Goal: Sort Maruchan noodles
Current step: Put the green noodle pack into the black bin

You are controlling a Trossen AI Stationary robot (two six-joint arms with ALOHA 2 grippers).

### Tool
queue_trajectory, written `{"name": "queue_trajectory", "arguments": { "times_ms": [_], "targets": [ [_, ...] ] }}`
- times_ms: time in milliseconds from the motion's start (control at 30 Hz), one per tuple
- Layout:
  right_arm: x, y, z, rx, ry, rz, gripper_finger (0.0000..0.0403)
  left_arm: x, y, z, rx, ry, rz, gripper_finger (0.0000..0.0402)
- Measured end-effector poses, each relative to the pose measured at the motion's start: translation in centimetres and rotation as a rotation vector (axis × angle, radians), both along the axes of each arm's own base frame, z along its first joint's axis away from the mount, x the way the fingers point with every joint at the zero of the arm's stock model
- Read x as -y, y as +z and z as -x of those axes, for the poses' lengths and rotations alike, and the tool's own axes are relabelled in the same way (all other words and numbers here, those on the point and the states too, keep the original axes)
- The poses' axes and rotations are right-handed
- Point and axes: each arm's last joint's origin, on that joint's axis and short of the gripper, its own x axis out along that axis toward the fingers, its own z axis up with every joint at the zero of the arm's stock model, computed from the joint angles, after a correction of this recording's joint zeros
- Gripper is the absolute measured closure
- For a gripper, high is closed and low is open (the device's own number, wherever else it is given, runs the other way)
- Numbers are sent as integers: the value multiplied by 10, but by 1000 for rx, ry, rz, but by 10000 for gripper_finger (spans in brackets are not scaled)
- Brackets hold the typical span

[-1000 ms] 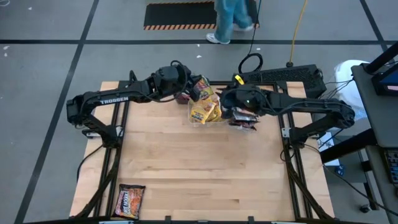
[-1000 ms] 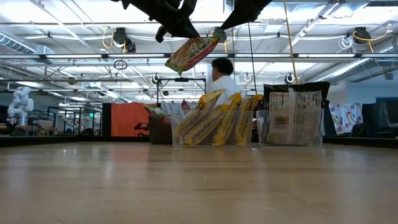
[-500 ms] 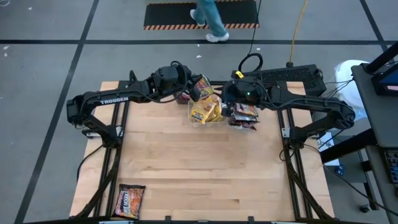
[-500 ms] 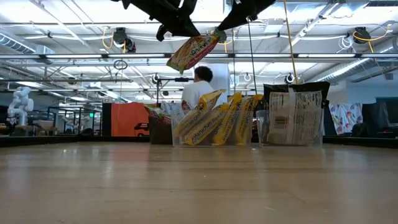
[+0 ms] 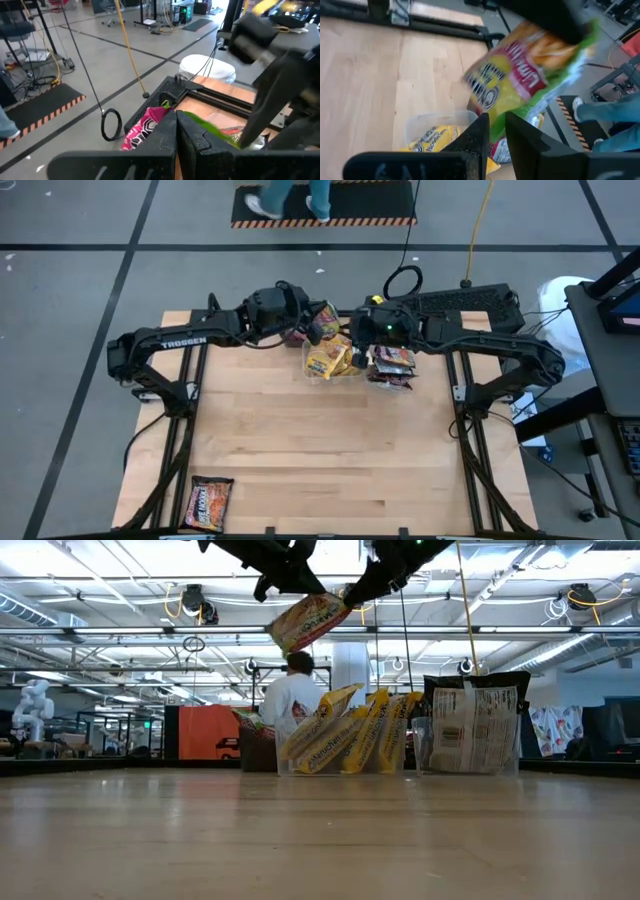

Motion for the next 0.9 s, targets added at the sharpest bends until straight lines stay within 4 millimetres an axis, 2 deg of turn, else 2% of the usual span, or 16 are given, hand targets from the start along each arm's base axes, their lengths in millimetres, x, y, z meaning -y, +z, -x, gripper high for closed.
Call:
{"name": "queue_trajectory", "arguments": {
  "times_ms": [300, 500, 900],
  "targets": [
    [3, -12, -12, -67, 50, 84, 344, 6, 0, -2, -13, -22, -13, 401],
    [2, -1, -6, -57, 12, 193, 344, 6, -2, -2, -27, -19, -11, 401],
    [0, 3, -1, -53, -64, 208, 344, 6, -5, 0, -69, 2, -18, 401]
  ]
}}
